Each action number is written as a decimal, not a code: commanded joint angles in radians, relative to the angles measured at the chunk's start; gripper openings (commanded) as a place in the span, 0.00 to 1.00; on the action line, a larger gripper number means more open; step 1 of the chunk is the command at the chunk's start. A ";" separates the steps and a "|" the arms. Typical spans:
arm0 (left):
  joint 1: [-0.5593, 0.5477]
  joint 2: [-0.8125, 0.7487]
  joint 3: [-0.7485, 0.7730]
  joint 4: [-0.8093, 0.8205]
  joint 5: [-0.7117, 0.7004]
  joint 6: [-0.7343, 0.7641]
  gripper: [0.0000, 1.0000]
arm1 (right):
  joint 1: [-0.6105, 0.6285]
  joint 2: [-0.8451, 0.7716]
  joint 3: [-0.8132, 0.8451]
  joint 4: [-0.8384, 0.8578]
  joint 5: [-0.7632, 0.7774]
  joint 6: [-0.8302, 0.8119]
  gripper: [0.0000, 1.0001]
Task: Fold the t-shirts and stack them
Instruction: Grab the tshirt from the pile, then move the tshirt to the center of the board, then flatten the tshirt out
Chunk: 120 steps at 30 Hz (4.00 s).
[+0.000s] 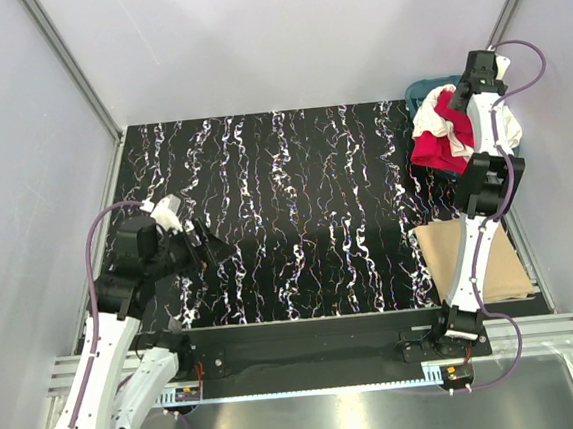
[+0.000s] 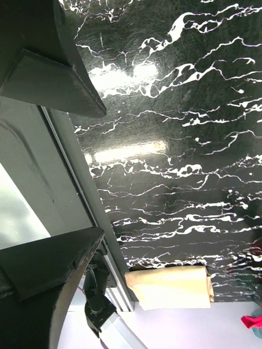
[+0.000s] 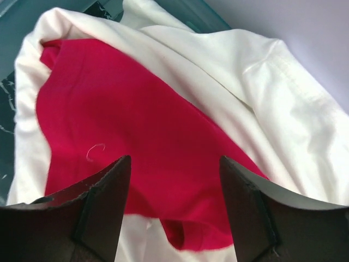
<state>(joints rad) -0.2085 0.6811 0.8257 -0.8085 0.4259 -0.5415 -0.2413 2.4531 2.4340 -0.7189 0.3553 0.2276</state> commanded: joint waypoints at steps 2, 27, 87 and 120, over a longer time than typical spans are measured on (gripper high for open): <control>-0.002 0.024 -0.002 0.066 0.024 0.026 0.86 | 0.002 0.078 0.110 0.044 0.001 -0.016 0.70; -0.063 0.043 0.030 0.062 0.020 0.051 0.86 | -0.019 -0.074 0.390 0.568 0.111 -0.129 0.00; -0.124 0.023 0.095 0.126 -0.042 -0.295 0.80 | 0.554 -1.465 -1.647 0.294 -0.944 0.722 0.00; -0.233 0.972 -0.020 0.999 0.011 -0.653 0.58 | 0.553 -1.826 -1.830 -0.036 -0.653 0.670 0.00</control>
<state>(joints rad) -0.4431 1.6192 0.7849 0.0578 0.4129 -1.0782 0.3069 0.6472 0.5518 -0.7532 -0.3275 0.9146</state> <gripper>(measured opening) 0.577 0.020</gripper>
